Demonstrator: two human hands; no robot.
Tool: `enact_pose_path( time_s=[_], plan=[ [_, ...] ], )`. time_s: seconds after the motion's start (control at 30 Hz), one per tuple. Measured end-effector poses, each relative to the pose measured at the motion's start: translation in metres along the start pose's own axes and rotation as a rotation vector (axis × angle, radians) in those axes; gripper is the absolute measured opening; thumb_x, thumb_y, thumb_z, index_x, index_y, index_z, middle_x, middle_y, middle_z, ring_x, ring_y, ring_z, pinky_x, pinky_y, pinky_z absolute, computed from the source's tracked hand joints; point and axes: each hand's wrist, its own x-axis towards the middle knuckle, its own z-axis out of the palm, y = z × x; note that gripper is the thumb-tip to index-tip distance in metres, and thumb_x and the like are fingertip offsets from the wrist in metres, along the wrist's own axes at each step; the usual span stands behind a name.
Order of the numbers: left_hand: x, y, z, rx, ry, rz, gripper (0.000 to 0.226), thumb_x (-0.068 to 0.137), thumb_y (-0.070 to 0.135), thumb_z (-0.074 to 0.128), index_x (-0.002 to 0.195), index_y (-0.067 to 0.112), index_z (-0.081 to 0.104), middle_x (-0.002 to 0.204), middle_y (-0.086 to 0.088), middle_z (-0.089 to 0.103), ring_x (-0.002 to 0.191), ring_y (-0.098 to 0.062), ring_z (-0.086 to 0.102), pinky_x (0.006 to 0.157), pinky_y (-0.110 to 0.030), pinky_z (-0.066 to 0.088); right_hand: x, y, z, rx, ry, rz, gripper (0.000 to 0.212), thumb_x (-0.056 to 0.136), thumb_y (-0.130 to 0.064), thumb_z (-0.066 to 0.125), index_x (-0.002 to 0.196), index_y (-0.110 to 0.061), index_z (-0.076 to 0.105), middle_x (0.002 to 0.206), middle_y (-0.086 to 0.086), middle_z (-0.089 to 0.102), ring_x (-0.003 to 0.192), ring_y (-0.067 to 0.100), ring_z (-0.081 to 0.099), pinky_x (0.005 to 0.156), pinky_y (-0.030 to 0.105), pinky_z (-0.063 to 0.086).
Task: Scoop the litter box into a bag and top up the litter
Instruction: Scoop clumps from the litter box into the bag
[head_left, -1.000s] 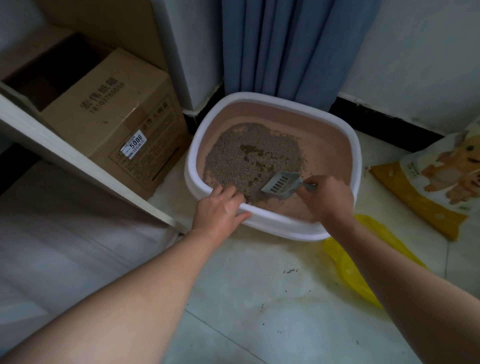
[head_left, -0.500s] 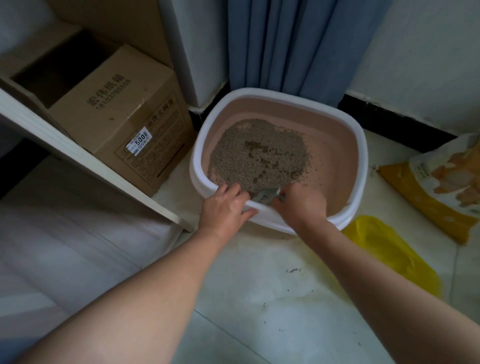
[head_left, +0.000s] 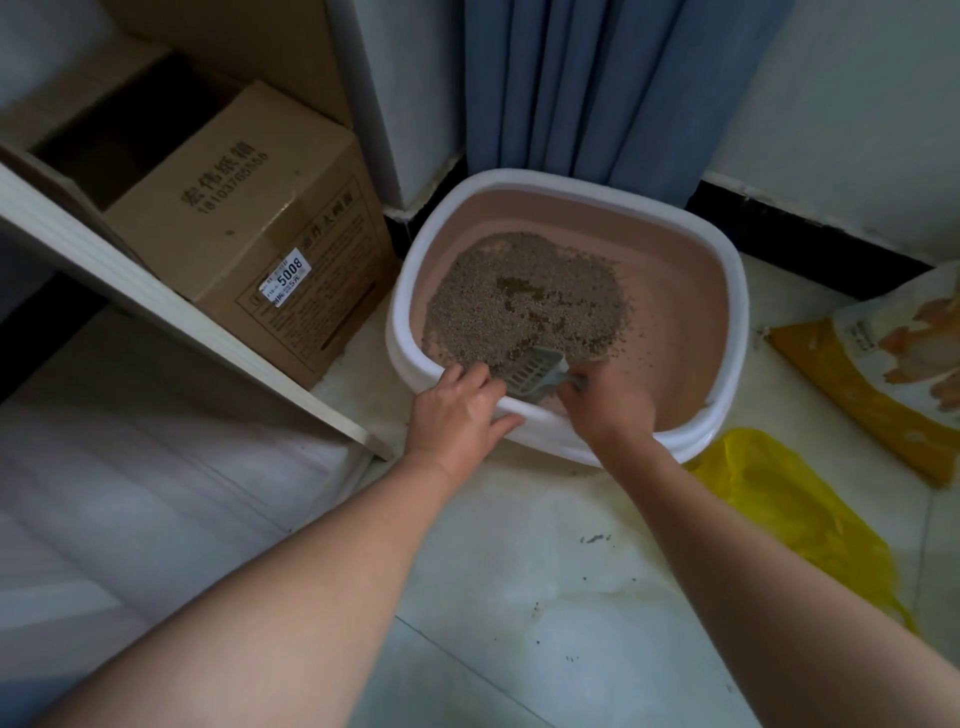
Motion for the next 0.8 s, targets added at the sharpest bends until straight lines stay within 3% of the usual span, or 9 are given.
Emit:
enact_pose_path(
  time_s=[0.23,0.57,0.67,0.8],
  plan=[
    [0.001,0.002,-0.003,-0.029,-0.011,-0.007,0.033,0.07,0.046,0.081,0.082,0.018,0.069,0.083,0.0,0.06,0.079,-0.025,0.058,0.048,-0.03,0.044,0.004,0.013,-0.002,-0.044,0.079,0.059,0.028,0.096,-0.033,0.047,0.097,-0.014,0.068,0.079,0.007,0.067,0.069,0.03,0.065,0.062,0.036,0.056],
    [0.0,0.002,-0.002,-0.023,0.021,0.002,0.033,0.07,0.045,0.082,0.085,0.017,0.072,0.083,0.0,0.062,0.078,-0.024,0.059,0.049,-0.028,0.043,0.043,0.017,0.004,0.038,-0.025,-0.011,0.029,0.101,-0.03,0.05,0.124,-0.026,0.067,0.082,0.001,0.064,0.065,0.02,0.058,0.048,0.024,0.036],
    [0.0,0.002,-0.001,-0.026,0.028,0.0,0.034,0.071,0.045,0.082,0.087,0.017,0.072,0.084,0.0,0.062,0.078,-0.024,0.058,0.049,-0.029,0.043,0.052,0.013,0.015,0.064,-0.094,-0.035,0.032,0.1,-0.029,0.051,0.128,-0.021,0.065,0.094,0.006,0.07,0.076,0.022,0.063,0.063,0.03,0.051],
    [0.0,0.002,-0.001,-0.025,0.027,-0.006,0.032,0.071,0.045,0.081,0.084,0.017,0.071,0.084,0.0,0.061,0.08,-0.024,0.057,0.049,-0.029,0.041,0.058,-0.001,0.031,0.042,-0.215,-0.031,0.03,0.099,-0.026,0.053,0.123,-0.009,0.061,0.104,0.014,0.067,0.09,0.03,0.063,0.072,0.032,0.046]
  ],
)
